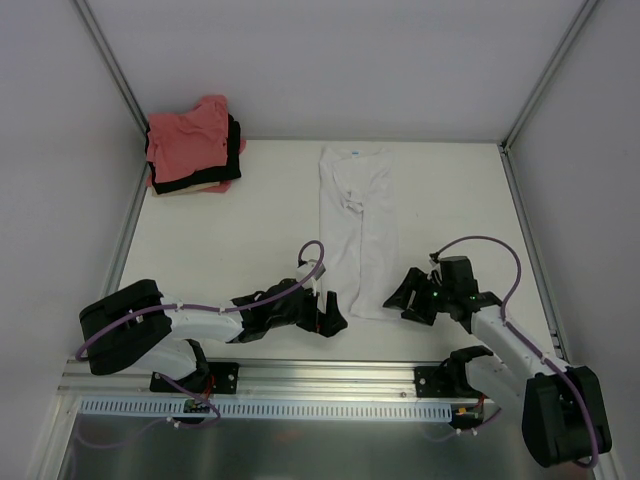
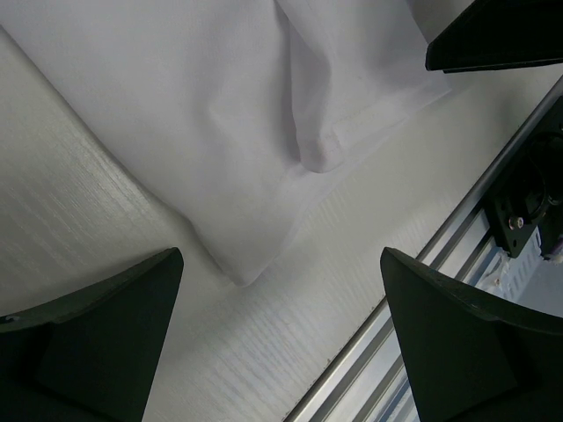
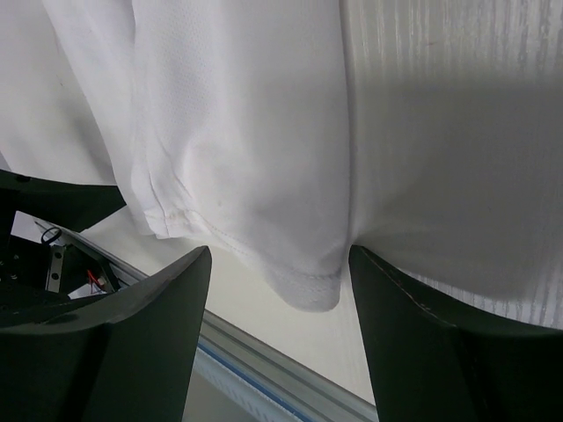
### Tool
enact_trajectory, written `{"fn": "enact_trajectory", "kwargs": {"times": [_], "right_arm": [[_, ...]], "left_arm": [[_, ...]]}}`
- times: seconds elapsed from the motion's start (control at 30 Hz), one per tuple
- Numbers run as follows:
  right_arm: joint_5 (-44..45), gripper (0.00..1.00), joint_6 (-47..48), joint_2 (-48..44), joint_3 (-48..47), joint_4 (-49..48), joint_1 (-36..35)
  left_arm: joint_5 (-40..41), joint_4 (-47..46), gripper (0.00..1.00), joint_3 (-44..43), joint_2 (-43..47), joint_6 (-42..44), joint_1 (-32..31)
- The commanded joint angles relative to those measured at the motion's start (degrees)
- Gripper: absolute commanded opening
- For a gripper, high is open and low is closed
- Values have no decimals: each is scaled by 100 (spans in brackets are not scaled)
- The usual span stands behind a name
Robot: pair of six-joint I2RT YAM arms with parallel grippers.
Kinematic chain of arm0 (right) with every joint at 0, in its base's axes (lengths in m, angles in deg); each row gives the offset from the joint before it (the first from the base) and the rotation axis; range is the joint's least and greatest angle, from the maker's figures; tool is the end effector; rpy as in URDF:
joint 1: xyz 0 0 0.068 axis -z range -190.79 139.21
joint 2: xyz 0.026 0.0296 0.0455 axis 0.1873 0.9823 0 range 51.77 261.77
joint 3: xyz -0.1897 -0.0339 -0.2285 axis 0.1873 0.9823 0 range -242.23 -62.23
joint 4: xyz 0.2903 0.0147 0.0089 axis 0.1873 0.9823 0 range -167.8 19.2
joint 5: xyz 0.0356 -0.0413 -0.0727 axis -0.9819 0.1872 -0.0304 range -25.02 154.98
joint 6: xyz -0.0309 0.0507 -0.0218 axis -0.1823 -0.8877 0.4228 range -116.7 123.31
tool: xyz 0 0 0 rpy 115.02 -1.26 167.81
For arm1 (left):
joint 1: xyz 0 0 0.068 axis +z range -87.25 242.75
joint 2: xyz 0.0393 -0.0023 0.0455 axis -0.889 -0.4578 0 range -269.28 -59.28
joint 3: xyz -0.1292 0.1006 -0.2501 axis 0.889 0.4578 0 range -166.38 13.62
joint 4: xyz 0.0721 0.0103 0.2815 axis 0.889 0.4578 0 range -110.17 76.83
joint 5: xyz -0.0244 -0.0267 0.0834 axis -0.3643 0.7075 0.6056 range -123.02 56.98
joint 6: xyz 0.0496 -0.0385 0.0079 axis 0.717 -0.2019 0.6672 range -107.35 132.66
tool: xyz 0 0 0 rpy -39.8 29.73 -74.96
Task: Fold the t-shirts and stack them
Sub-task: Grab the bottom of the folded rectangular tshirt with both arms
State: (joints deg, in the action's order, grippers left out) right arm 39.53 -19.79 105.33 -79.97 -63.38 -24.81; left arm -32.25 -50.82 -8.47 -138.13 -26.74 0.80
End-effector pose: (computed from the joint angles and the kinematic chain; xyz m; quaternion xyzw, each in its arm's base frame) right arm 0.1711 0.0642 0.1440 -0.0020 0.9204 0.3019 0.2485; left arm 0.1300 -0.2427 0.1469 0.1625 0.8329 -0.4056 0.3398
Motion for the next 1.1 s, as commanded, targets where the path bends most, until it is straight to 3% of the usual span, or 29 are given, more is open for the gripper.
{"fn": "enact_trajectory", "kwargs": {"times": [0.0, 0.23, 0.5, 0.67, 0.7, 0.73, 0.8, 0.83, 0.87, 0.97, 1.07], "right_arm": [[603, 69, 235, 417, 112, 53, -22], [278, 55, 25, 1208, 279, -877, -30], [251, 55, -46, 1175, 394, -959, -74], [251, 55, -20, 1113, 368, -897, -66], [251, 54, -29, 1121, 367, -897, -66], [251, 51, -20, 1130, 367, -897, -66], [216, 33, -11, 1139, 359, -905, -66], [216, 26, -2, 1148, 359, -897, -66], [207, 12, 6, 1148, 350, -888, -66], [199, 1, 33, 1052, 341, -765, -66], [137, 1, 33, 737, 341, -484, -66]], "left_arm": [[177, -20, 99, -94, 106, 143, -62], [212, -37, 99, -77, 19, 134, -62], [2, -300, 95, -366, -622, 73, -62], [-226, -520, 88, -498, -956, -33, -62], [-288, -547, 85, -516, -983, -42, -62], [-341, -564, 72, -533, -1009, -33, -62], [-420, -538, 51, -551, -1019, -7, -62], [-420, -460, 18, -560, -992, -7, -62], [-403, -381, 0, -569, -966, -7, -62], [-376, -143, 0, -586, -852, 55, -62], [-341, 94, 0, -595, -720, 73, -62]]}}
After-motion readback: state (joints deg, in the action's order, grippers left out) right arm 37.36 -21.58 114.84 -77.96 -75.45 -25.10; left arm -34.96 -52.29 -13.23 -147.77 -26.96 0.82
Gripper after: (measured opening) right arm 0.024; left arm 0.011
